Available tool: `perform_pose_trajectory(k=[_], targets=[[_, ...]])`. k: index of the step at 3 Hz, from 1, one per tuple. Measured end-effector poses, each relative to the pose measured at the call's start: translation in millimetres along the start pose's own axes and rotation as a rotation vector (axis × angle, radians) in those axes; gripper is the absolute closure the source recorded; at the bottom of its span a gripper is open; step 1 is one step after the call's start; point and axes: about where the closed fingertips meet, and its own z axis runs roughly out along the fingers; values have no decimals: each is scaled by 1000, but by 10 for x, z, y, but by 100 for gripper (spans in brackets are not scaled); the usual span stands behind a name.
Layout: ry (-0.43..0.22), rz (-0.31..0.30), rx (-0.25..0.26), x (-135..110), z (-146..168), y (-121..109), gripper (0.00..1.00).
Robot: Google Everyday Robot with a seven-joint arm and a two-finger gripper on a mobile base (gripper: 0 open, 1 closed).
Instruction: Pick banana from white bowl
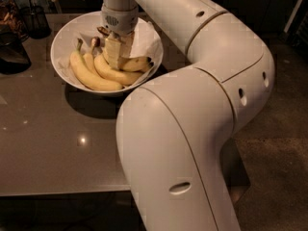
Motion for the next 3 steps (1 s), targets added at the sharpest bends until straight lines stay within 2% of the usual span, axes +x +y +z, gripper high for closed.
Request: perform_pose_trajectory(k=[1,2,3], targets=[[-32,-4,18,-71,54,-39,100],[-92,-26,59,-34,-127,-3,100],[-143,-57,87,96,-376,164,100]])
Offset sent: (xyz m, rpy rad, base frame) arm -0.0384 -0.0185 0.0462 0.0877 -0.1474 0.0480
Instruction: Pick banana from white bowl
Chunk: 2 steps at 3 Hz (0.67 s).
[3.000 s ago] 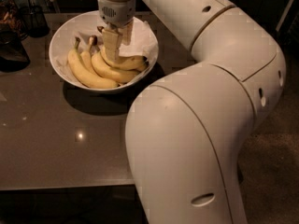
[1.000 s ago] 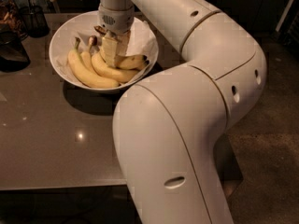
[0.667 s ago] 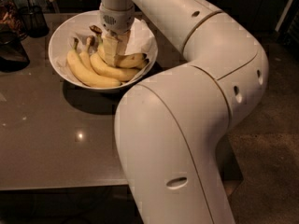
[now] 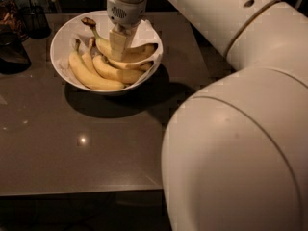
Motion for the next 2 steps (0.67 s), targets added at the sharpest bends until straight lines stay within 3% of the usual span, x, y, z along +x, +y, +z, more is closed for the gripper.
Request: perform_pose_trajectory(k=[1,2], targets=[[-28,-45,10,57,-227,191,100],[-33,-49,13,57,-262,210,100]])
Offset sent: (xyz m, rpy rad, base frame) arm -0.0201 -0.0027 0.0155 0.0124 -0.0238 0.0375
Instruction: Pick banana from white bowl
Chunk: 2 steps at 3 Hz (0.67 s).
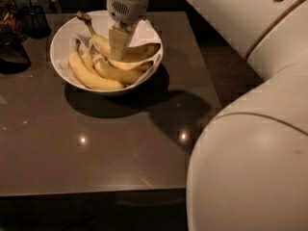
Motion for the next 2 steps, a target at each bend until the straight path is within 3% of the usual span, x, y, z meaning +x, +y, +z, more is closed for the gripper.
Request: perform_pose_trajectory(k=[2], targets=[[-28,28,50,141,-269,410,100]])
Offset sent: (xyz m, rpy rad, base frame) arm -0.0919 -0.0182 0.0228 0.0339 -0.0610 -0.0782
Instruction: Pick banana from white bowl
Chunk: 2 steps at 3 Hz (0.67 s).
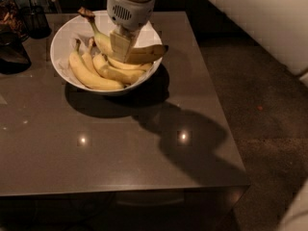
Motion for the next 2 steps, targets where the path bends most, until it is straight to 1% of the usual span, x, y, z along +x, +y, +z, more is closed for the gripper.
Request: perform_pose_trajectory(k=[1,2], targets=[[-9,24,9,121,-134,246,100],[-16,41,2,231,-214,410,100]])
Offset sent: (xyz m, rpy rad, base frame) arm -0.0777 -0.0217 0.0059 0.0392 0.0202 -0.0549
